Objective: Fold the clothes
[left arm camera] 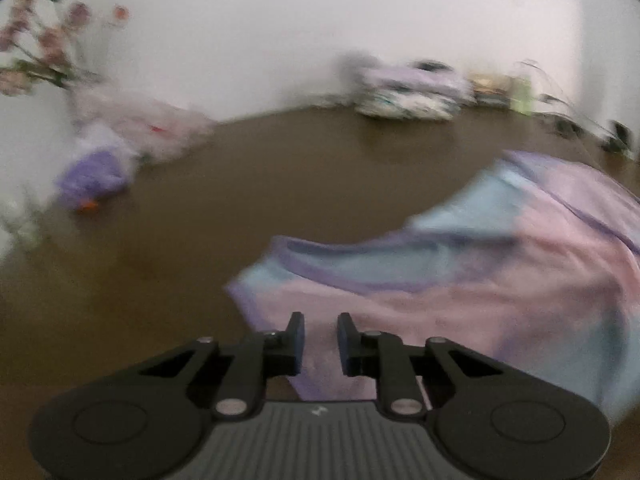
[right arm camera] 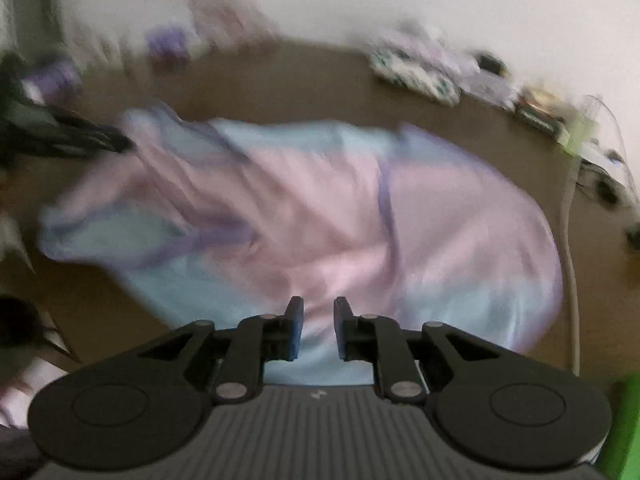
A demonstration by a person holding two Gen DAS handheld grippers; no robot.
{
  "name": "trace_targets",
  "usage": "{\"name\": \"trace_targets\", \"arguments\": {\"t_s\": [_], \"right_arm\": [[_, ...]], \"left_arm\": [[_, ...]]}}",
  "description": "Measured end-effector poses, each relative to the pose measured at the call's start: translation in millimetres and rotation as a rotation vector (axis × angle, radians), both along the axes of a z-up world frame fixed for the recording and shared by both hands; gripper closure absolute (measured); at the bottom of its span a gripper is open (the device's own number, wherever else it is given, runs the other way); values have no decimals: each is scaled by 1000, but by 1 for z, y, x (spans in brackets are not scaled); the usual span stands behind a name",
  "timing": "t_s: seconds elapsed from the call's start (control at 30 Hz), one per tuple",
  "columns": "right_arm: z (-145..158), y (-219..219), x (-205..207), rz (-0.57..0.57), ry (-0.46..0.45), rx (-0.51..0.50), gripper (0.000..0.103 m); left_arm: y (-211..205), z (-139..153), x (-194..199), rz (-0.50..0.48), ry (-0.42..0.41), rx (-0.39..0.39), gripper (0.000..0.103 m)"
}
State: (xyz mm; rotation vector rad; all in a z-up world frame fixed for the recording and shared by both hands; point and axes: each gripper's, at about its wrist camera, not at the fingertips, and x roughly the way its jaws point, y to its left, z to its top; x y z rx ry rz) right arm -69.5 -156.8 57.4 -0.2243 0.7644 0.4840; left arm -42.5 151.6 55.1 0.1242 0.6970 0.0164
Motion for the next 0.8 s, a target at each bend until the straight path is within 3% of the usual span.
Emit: {"name": "trace_targets", "arguments": {"t_s": [0.1,0.13,0.2,0.3,0.37,0.4,0.47,0.53,0.67,0.8], "right_arm": [[23,-23,37,-84,-69,159,72],[22,-29,58,-128,-43,207,69],[10,-35,103,-193,52,283,69],[-12,-32,148,-241,161,327,69],[-21,-31,164,-255,177,342,70],[-27,-30,170,-255,190,343,75],[-34,-23,175,-227,194,323,100],[-36,-20,173,-222,141,310,101],[-43,-29,165,-298,20,425,102],[-57,-39,156,-417,-41,452,102]], "left_arm": [[5,24,-4,-70,-103,-195,56],[3,28,-3,-87,-114,-250,48],[-9,23,17,-98,-44,-279,49],[-25,9,55,-63,97,-306,58],[-25,0,72,-23,162,-361,64],[-24,-5,79,0,190,-392,66],[-20,-12,90,48,232,-451,73],[-15,-13,94,100,221,-503,73],[-10,-20,107,140,173,-569,100],[-11,-24,101,199,104,-548,102]]}}
